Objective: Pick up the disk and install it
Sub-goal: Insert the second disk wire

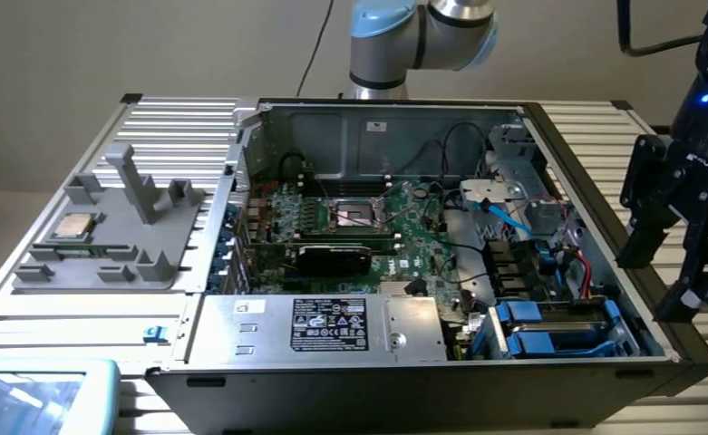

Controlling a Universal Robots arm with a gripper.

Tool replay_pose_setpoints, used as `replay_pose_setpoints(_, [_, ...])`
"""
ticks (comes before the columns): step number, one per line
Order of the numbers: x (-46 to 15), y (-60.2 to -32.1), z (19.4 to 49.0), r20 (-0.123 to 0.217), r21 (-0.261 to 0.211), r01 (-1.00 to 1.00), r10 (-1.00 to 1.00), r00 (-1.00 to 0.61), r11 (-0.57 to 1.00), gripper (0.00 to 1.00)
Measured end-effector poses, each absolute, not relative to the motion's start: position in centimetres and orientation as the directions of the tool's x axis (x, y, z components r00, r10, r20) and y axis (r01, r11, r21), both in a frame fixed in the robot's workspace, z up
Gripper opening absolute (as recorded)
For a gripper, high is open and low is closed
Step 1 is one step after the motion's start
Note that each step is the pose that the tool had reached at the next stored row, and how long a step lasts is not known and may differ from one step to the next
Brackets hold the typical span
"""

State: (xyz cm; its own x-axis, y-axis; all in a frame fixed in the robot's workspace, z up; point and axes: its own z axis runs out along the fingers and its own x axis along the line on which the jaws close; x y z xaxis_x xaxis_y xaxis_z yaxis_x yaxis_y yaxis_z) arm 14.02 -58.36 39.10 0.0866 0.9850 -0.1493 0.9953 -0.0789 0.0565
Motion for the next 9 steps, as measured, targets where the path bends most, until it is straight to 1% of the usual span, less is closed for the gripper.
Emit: replay_pose_setpoints(9, [13.67, -58.36, 38.92, -0.153, 0.076, 0.989, 0.979, 0.137, -0.127, 0.60])
